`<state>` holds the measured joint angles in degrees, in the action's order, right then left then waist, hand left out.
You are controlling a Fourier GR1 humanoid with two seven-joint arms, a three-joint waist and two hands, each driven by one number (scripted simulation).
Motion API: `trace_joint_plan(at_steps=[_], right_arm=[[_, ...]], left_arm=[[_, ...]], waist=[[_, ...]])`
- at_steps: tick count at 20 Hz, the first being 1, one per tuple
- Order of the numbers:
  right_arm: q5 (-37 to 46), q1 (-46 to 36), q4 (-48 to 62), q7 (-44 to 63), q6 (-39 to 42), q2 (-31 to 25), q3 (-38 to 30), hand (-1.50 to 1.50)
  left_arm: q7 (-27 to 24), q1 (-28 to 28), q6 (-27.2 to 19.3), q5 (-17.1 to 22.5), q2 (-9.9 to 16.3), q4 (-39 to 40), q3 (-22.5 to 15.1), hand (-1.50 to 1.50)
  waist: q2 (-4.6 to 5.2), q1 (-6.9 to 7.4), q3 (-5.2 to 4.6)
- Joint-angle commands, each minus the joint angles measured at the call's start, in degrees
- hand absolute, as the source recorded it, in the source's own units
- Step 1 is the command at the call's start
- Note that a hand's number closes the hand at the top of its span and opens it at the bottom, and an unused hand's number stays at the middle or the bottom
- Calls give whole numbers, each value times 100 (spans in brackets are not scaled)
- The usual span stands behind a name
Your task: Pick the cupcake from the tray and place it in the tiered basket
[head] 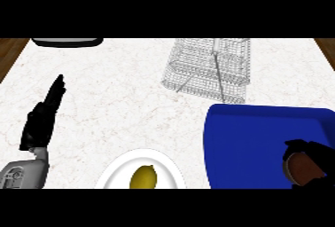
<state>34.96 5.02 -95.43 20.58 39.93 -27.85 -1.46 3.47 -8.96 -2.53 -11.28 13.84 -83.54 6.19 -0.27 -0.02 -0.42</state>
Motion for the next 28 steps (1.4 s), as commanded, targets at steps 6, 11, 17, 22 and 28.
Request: trace_joint_plan(at_steps=[6,11,17,22,28], right_arm=[[-852,231,-782,571,491,601,-705,150],[-482,-520,-1321,1697,-498,1888,-149,150],[951,-1991,-1211,2629,-1730,2751,1078,150],[1931,-3224,-1099,3407,-3027,2775,1467,150],[3145,-4792,-342,4583,-3975,2782,2042,150]], left_arm=[[285,-102,-95,-181,-111,-181,-42,0],[126,61,165,27,26,-274,67,0],[93,-233,267,-93,-111,-163,-277,0],[98,-315,334,-127,-133,-126,-387,0],[83,-458,244,-194,-243,73,-435,0]], waist=[[19,-40,40],[16,54,31],[110,748,-28],[77,850,-29],[106,826,-24]])
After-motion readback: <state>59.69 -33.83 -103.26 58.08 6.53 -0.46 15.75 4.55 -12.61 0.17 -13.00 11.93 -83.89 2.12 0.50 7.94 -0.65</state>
